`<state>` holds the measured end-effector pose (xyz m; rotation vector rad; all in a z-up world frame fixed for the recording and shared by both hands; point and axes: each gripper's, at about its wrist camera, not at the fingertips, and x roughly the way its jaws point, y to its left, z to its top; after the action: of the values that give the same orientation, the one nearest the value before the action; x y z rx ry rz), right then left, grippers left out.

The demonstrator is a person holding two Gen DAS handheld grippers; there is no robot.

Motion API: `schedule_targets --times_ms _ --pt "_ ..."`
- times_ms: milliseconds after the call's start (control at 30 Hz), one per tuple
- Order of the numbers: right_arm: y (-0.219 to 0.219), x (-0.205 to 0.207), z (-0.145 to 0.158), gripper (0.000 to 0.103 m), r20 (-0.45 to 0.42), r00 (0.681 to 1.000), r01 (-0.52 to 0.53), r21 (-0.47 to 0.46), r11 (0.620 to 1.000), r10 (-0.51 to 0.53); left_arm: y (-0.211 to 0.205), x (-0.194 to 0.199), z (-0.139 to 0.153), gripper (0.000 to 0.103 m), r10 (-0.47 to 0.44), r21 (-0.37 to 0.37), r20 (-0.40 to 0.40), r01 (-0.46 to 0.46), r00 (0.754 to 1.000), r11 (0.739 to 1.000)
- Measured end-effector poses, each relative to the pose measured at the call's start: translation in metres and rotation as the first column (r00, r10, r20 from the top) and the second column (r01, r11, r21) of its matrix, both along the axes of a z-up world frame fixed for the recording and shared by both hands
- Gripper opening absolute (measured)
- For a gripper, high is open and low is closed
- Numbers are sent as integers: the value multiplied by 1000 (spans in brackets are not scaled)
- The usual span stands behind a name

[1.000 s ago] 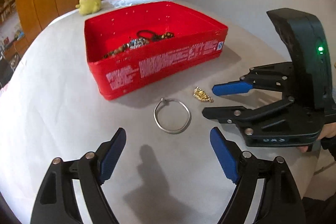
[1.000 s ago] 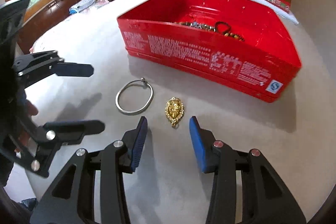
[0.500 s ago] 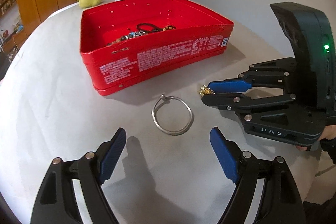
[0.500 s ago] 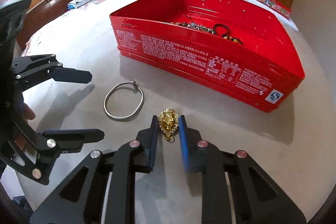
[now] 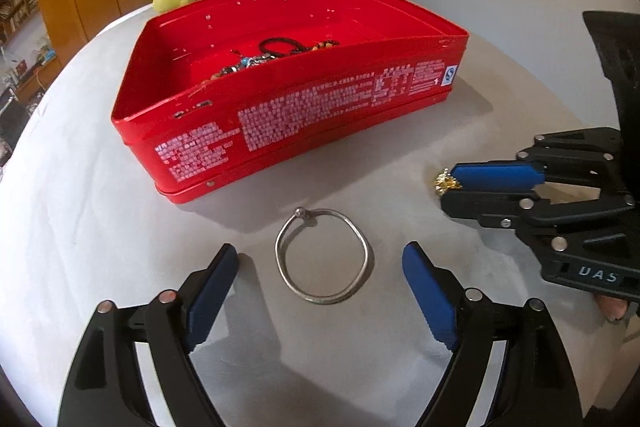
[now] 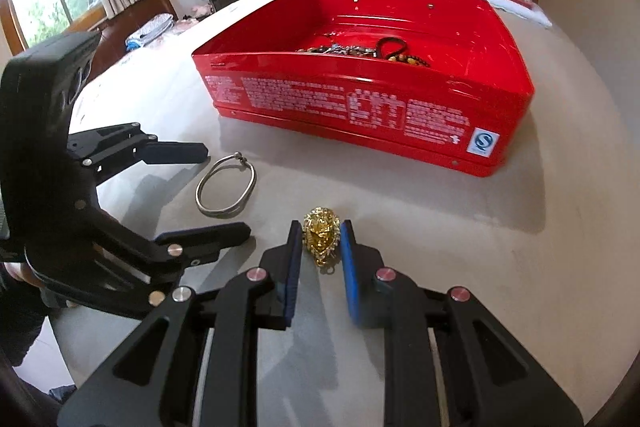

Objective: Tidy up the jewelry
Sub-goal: 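Grasp the silver ring bangle with left tool while right tool grasps the gold pendant, then lower the bangle into the red box with left tool while right tool lowers the gold pendant there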

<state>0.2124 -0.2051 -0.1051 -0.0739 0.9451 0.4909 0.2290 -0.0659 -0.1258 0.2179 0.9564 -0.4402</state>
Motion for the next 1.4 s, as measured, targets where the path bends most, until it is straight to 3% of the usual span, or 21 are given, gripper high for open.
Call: schedule_targets --times_ms 33,67,100,633,1400 --pt "-1 0 1 18 0 1000 1 5 1000 -1 0 0 1 72 5 0 0 -5 1000 1000" --pt "-2 -1 1 18 1 1000 2 10 1000 -2 0 0 3 53 3 -1 0 -3 1000 1000" --pt "-3 -1 2 18 4 1000 2 13 1000 -2 1 0 5 47 0 -5 -3 0 1000 1000" --pt "-1 -8 14 18 21 1000 -5 15 1000 5 7 -10 18 46 21 -21 14 -21 1000 1000" --pt "0 -24 58 18 91 996 -3 -9 1000 4 22 -36 90 46 27 -34 153 -22 988 999"
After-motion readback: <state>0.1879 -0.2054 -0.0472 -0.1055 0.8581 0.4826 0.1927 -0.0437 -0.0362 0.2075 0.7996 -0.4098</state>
